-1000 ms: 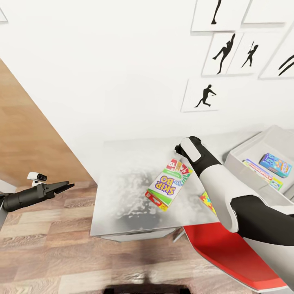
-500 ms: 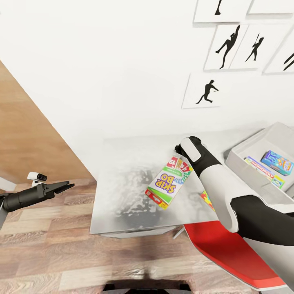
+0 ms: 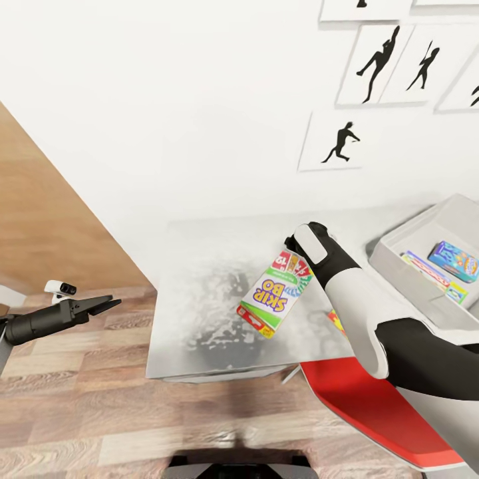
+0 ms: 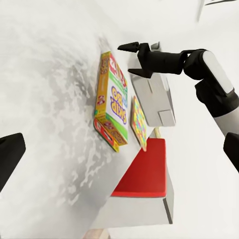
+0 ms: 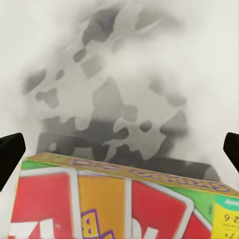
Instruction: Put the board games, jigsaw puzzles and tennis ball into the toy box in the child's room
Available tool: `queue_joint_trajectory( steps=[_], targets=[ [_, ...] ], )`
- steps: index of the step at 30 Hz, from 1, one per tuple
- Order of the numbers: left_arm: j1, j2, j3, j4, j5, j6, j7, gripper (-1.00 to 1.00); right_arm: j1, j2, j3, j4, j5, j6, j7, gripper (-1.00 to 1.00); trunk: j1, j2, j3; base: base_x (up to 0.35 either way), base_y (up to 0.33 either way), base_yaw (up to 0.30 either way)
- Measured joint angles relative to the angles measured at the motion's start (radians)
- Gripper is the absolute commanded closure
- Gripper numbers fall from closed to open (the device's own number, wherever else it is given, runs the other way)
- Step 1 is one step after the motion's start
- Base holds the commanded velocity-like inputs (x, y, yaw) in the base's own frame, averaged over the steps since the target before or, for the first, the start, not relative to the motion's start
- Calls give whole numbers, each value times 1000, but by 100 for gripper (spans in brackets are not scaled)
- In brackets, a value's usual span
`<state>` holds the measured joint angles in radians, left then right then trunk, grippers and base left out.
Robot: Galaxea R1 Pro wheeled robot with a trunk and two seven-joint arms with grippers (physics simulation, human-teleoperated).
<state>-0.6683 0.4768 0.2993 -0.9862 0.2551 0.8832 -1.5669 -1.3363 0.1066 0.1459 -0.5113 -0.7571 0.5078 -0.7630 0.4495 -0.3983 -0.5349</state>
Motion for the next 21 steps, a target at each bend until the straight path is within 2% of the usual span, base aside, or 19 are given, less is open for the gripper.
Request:
queue_joint_trajectory(
  steps=[14,21],
  targets=[
    [0,0,0,1,0,0,0,-100,1,0,0,0,0,-1,1,-100,0,0,-23,0,0,0],
    [0,0,0,1,0,-1,0,-100,2,0,2,0,0,-2,2,-100,0,0,-26,0,0,0]
  ],
)
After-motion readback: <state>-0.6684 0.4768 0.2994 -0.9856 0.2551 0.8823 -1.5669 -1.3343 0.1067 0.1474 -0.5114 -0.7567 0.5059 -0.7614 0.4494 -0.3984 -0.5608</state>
